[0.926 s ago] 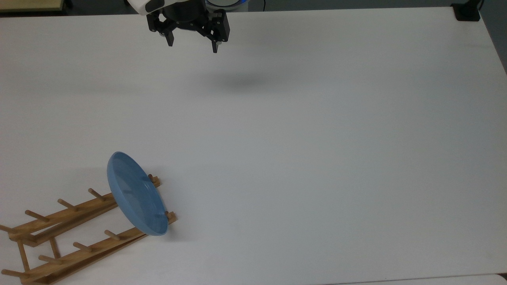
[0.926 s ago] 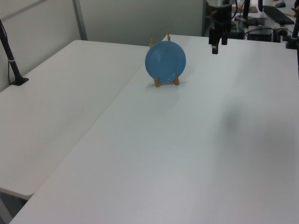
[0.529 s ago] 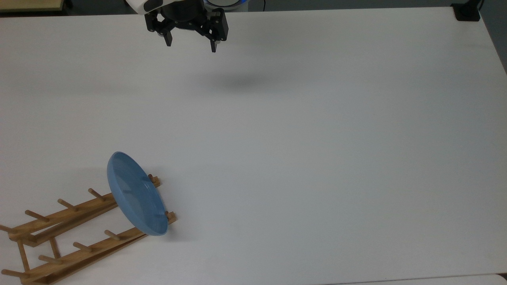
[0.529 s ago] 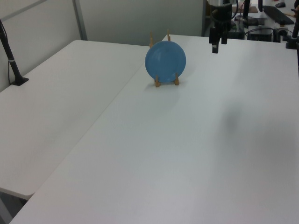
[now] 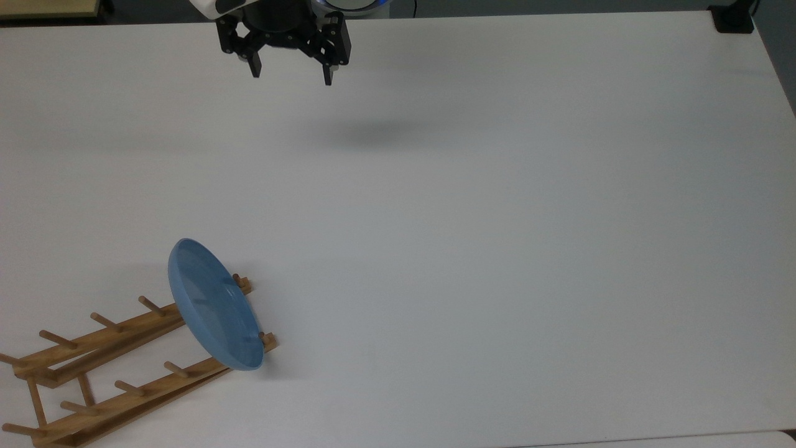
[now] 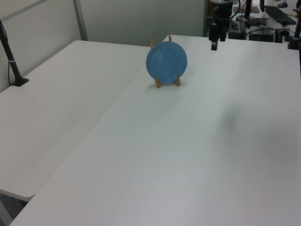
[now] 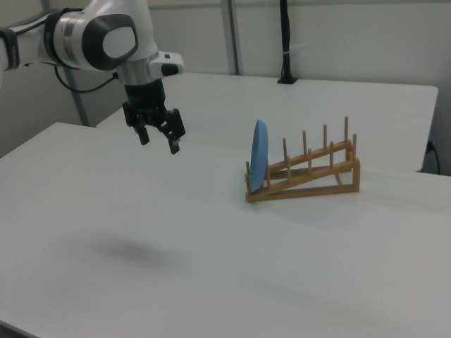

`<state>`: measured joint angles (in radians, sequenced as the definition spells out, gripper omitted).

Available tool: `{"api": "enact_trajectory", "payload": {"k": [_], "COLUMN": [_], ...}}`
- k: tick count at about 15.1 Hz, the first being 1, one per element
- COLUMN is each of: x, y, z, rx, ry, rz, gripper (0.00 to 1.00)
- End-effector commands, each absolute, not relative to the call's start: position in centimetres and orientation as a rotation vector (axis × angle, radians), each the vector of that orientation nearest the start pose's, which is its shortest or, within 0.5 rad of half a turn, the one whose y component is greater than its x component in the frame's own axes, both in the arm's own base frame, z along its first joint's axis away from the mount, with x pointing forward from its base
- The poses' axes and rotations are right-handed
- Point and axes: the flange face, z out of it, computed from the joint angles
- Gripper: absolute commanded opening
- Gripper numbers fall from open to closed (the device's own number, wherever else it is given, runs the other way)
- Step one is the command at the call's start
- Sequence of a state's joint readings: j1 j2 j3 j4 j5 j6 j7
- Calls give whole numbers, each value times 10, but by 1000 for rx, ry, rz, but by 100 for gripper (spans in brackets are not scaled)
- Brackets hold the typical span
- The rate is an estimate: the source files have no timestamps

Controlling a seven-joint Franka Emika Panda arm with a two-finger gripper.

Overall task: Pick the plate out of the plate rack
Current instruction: 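Move the open gripper toward the blue plate in the wooden rack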

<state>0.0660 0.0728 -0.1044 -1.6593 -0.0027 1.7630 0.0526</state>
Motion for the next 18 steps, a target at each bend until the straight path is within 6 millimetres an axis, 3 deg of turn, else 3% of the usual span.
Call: {"api": "enact_trajectory", "payload": {"k": [1, 4, 8, 11, 18], "x": [610, 627, 661, 688, 731], "y": [-25, -22, -20, -24, -60], "z": [568, 570, 539, 537, 493], "rx": [-3190, -3302, -3407, -3462, -3572], "ry": [75, -32, -145, -119, -217], "rz": [-262, -453, -680, -852, -978], "gripper": [95, 87, 78, 74, 66]}}
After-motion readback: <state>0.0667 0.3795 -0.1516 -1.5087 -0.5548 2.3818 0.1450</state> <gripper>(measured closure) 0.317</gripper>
